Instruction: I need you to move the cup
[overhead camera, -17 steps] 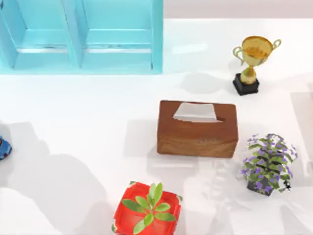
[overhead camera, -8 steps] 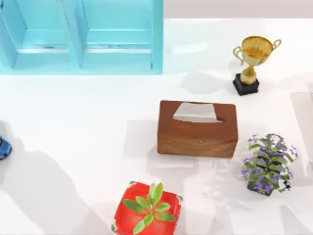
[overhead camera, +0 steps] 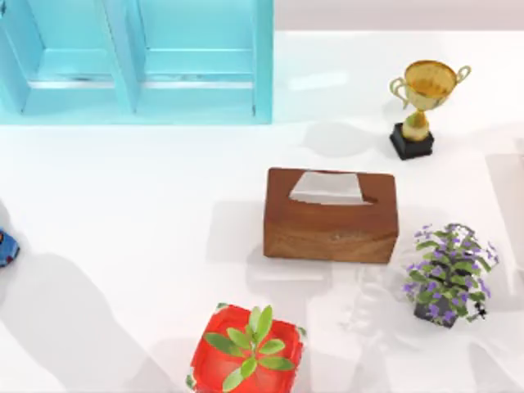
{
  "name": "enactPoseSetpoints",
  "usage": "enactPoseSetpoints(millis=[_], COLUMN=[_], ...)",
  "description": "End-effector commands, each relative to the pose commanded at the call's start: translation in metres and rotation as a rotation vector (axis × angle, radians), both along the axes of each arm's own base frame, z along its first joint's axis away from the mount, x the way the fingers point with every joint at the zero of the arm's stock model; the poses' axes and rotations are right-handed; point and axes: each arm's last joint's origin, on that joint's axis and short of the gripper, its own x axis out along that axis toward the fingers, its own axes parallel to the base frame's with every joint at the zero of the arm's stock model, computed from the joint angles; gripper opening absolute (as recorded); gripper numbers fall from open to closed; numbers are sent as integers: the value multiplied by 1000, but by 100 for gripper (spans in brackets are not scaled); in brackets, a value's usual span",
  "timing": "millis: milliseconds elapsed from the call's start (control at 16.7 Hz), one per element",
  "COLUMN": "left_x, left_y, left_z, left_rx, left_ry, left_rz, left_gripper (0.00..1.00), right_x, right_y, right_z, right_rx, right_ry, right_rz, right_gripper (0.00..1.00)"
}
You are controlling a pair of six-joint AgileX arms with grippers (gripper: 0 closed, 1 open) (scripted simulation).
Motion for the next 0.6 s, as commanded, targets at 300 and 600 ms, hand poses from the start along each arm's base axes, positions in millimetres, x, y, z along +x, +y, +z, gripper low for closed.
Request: enactPoseSetpoints(millis=[300, 600], left_x=[0, 0], left_y=[0, 0], left_z=[0, 0], left_rx=[0, 0], left_ry=[0, 0], left_rz=[0, 0], left_gripper=[53, 90], right_x=[0, 0], right_y=[0, 0], right_z=[0, 0], right_rx=[0, 0], right_ry=[0, 0], right_rz=[0, 0], right_gripper=[100, 100])
